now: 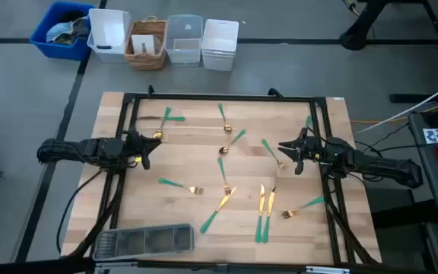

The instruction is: Sort silverware

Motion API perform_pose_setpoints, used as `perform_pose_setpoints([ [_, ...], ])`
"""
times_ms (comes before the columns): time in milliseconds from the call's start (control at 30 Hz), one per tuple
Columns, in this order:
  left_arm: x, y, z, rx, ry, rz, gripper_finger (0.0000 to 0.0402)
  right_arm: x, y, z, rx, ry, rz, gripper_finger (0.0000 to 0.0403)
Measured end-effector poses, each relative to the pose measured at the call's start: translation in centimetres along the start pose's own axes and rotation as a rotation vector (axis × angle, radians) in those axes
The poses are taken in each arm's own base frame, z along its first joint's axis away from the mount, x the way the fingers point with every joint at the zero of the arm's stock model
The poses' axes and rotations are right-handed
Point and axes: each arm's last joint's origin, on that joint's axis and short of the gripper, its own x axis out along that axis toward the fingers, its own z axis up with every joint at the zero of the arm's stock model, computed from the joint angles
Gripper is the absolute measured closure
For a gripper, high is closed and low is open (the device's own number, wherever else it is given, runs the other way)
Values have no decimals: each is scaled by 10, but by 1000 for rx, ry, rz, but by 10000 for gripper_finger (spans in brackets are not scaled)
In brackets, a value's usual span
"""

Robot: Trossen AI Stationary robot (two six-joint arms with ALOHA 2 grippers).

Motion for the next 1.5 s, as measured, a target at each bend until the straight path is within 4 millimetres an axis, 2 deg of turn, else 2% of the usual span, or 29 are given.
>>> perform_pose_setpoints([
  [1500, 0, 0, 0, 0, 0, 0, 361, 0, -1, 0, -1, -6, -32, 315],
])
